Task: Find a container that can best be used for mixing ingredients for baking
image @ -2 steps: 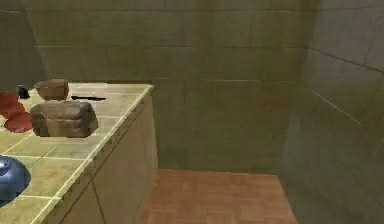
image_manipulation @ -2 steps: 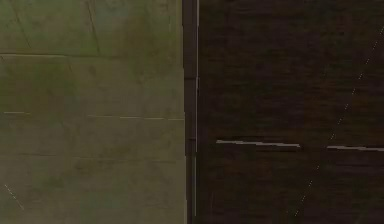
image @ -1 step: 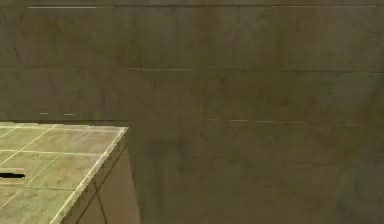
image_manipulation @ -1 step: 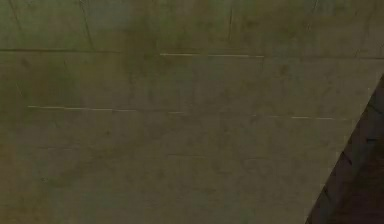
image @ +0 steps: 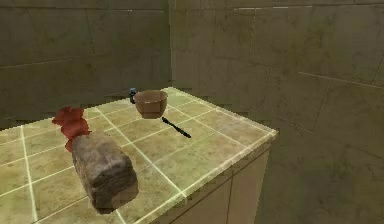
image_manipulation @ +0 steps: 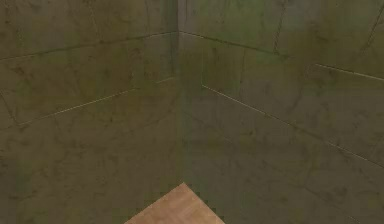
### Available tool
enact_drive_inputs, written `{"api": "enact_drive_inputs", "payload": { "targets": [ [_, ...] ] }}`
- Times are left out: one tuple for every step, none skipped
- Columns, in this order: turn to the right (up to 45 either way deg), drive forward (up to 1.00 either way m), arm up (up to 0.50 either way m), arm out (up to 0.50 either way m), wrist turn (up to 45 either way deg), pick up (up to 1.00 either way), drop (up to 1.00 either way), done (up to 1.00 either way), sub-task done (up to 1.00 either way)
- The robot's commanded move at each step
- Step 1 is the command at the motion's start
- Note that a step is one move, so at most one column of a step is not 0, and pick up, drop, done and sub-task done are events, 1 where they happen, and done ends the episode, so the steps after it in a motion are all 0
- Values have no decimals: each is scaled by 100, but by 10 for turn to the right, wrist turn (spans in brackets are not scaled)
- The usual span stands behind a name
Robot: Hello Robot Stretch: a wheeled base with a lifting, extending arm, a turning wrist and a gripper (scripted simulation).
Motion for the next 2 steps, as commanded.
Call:
{"api": "enact_drive_inputs", "payload": {
  "targets": [
    [-90, 0, 0, 0, 0, 0, 0, 0, 0],
    [0, 0, 0, 0, 0, 0, 0, 100, 0]
  ]
}}
